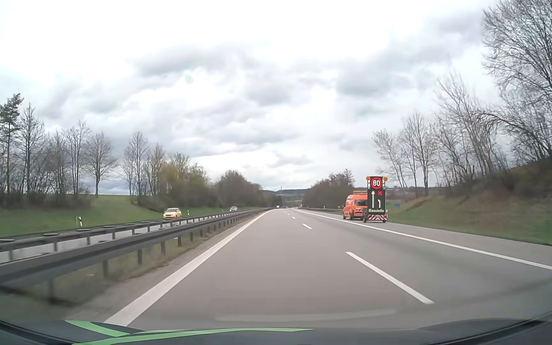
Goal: Follow the waypoints while adhering to traffic rules and regulations
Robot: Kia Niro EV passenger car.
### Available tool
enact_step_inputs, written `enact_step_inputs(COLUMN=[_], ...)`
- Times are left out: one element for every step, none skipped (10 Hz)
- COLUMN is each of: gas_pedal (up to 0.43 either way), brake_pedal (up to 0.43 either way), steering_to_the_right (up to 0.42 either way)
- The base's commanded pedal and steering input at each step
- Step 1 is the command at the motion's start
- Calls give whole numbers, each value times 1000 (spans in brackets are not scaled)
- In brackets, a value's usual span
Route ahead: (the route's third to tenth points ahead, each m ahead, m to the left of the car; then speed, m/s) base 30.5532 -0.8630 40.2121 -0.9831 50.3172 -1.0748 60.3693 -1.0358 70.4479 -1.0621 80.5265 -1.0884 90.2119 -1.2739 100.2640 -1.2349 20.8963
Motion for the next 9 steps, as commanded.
enact_step_inputs(gas_pedal=[110,110,110,110,110,98,98,98,98], brake_pedal=[0,0,0,0,0,0,0,0,0], steering_to_the_right=[0,0,0,0,-1,0,0,0,-1])
